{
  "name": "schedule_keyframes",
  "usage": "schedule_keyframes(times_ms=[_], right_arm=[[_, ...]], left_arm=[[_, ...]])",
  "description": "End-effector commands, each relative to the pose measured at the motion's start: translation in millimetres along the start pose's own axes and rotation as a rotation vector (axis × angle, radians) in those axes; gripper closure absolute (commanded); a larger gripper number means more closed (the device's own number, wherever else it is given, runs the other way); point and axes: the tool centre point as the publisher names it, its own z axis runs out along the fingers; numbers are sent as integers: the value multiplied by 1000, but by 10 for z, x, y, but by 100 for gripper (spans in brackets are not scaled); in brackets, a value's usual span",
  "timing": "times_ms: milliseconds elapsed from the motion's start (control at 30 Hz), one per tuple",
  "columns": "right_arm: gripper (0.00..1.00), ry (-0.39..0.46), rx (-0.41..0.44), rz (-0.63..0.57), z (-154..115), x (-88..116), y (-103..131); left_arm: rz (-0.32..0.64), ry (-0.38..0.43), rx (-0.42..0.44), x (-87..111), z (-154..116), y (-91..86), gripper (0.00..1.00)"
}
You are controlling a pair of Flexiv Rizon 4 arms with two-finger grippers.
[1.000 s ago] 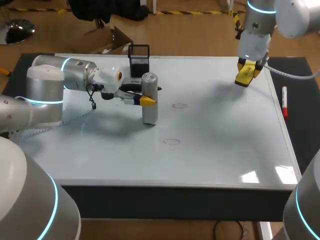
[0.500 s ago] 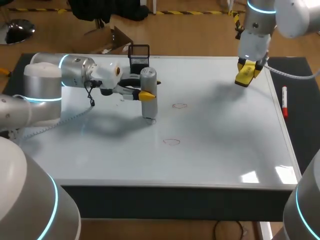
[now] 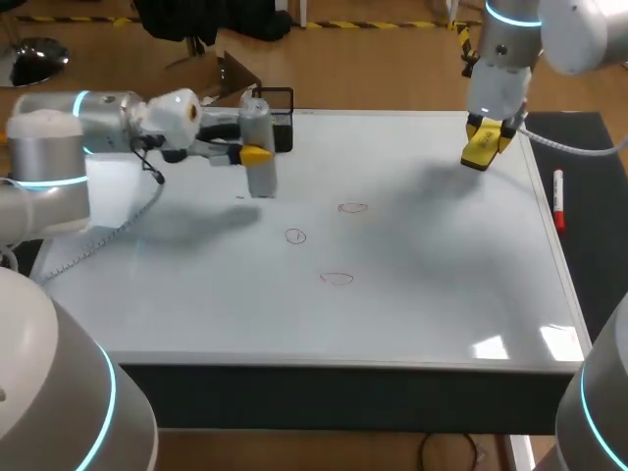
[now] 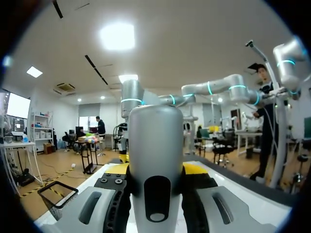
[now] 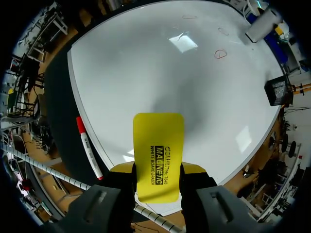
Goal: Pick up the inspection probe, press it on each red-marked spot on the whiteboard one by one, put down the probe, pick up the eraser, and wipe off all the red marks.
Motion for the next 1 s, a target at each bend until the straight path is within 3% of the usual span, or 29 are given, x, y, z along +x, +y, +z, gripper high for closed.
schedule_keyframes(times_ms=[33,267,567,1000], right_arm=[[100,3,2,-2,-12,8,-3],[100,3,2,-2,-12,8,-3],[100,3,2,-2,-12,8,-3],[100,3,2,-2,-12,8,-3]], left_arm=[[8,-34,-18,-64,-246,-148,100],[30,-97,-41,-295,-607,-250,100],[21,-162,-34,-594,-1071,-246,100],[4,-184,-16,-831,-1433,-153,100]])
